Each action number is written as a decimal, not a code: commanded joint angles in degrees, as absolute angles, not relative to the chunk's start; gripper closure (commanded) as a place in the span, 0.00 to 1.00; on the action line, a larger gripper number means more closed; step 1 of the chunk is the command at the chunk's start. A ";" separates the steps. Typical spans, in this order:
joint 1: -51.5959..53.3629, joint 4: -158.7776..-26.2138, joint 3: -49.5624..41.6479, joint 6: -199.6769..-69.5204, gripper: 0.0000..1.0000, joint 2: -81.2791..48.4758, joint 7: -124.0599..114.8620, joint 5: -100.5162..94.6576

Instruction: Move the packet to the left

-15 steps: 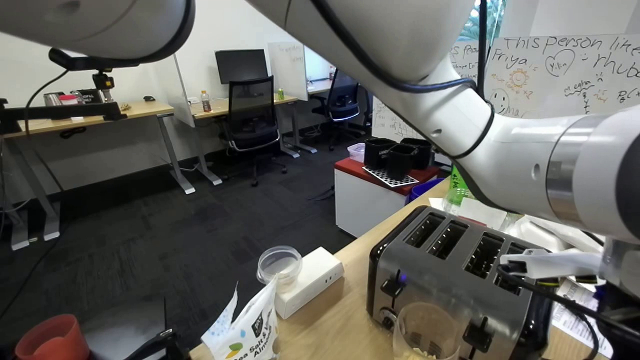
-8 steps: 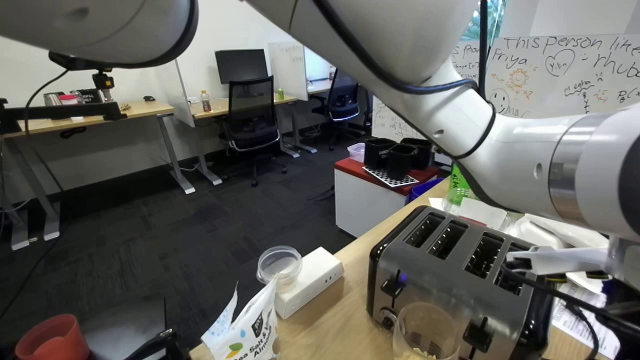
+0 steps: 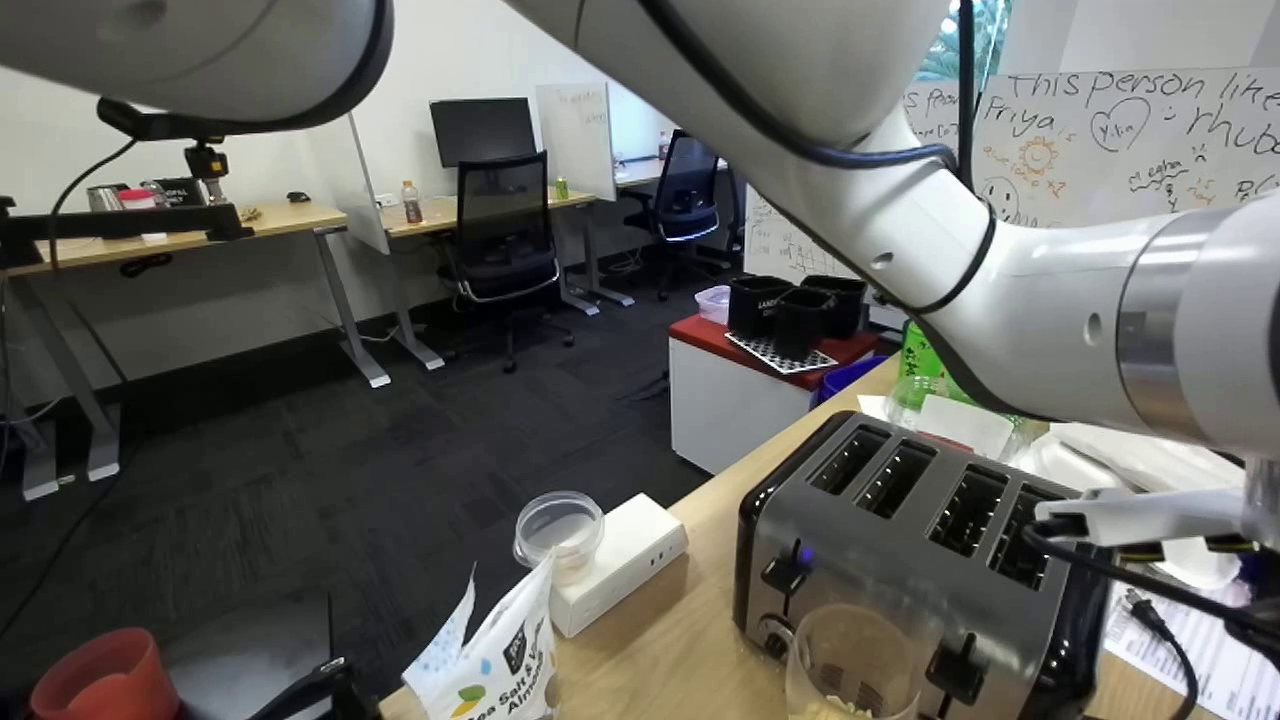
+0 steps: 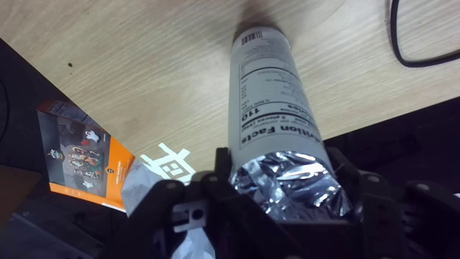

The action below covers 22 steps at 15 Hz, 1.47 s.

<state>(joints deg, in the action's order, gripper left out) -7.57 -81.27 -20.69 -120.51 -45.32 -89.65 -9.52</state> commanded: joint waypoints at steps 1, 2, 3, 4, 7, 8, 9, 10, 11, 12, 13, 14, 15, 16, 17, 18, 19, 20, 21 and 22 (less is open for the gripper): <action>-6.28 -83.79 -22.30 -122.52 0.59 -42.08 -90.58 -13.20; -5.91 -84.77 -22.72 -123.32 0.59 -40.61 -90.60 -14.53; -5.65 -85.55 -22.92 -123.90 0.59 -39.29 -90.40 -15.76; -5.36 -86.80 -22.99 -124.66 0.59 -37.32 -89.96 -17.08; -4.53 -91.28 -22.49 -128.74 0.59 -31.20 -89.63 -20.45; -4.04 -93.47 -22.39 -130.79 0.59 -28.59 -89.33 -21.87; -3.61 -95.60 -22.21 -133.13 0.59 -26.18 -89.23 -23.24; -3.39 -97.97 -21.87 -135.65 0.59 -23.51 -88.43 -24.57; -3.15 -100.23 -21.61 -138.04 0.59 -21.06 -87.86 -25.83; -3.10 -103.01 -21.20 -140.68 0.59 -18.11 -86.16 -27.00; -3.12 -105.73 -20.83 -143.17 0.59 -15.36 -84.83 -28.02; -3.32 -108.40 -20.42 -145.57 0.59 -12.57 -83.30 -28.69; -3.65 -111.09 -20.04 -147.99 0.59 -9.66 -81.64 -29.25; -4.16 -113.66 -19.40 -150.32 0.59 -7.00 -79.30 -28.94; -4.68 -116.40 -18.74 -152.38 0.59 -4.32 -76.59 -27.97; -5.24 -118.92 -17.93 -154.06 0.59 -1.90 -73.18 -26.23; -5.78 -121.65 -17.11 -155.74 0.59 0.42 -69.64 -24.16; -6.23 -124.33 -16.26 -157.06 0.59 2.64 -65.37 -21.02; -3.89 -127.01 -18.05 -158.18 0.59 4.73 -60.73 -17.25; -5.89 -129.58 -15.12 -158.55 0.59 6.93 -56.21 -13.24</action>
